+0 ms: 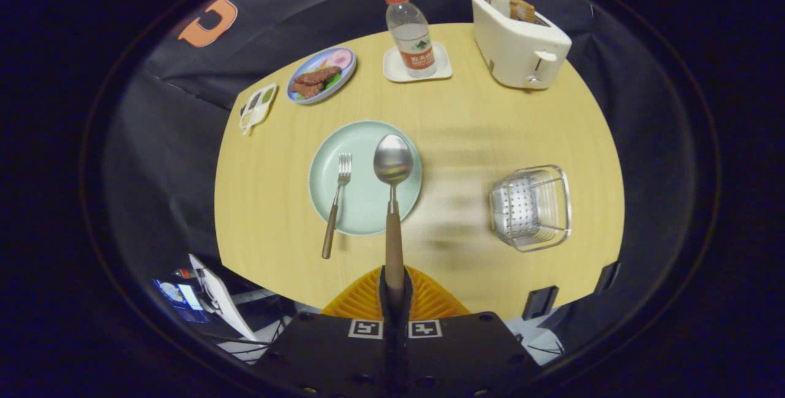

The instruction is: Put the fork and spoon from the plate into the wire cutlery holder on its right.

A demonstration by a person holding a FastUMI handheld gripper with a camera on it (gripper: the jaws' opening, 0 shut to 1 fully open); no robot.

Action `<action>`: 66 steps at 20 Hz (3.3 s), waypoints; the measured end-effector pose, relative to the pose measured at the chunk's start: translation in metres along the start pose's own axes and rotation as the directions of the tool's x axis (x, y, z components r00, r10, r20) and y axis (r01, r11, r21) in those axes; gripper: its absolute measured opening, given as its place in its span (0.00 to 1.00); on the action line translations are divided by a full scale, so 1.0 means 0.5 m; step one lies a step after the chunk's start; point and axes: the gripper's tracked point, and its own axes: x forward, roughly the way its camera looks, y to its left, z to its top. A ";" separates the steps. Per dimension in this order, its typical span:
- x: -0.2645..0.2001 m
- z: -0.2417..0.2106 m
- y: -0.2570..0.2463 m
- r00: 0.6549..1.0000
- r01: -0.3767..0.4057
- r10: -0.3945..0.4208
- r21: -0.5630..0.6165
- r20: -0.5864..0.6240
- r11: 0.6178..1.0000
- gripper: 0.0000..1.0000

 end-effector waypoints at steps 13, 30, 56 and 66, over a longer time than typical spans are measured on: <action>-0.083 -0.079 -0.218 0.979 0.092 -0.051 0.201 -0.199 0.975 0.00; -0.048 0.011 -0.199 0.997 0.049 -0.032 0.225 -0.077 0.973 0.81; 0.310 -0.088 0.284 0.991 0.090 -0.084 0.054 -0.104 0.994 0.86; 0.380 -0.066 0.277 0.985 0.140 -0.130 0.089 -0.109 0.986 0.37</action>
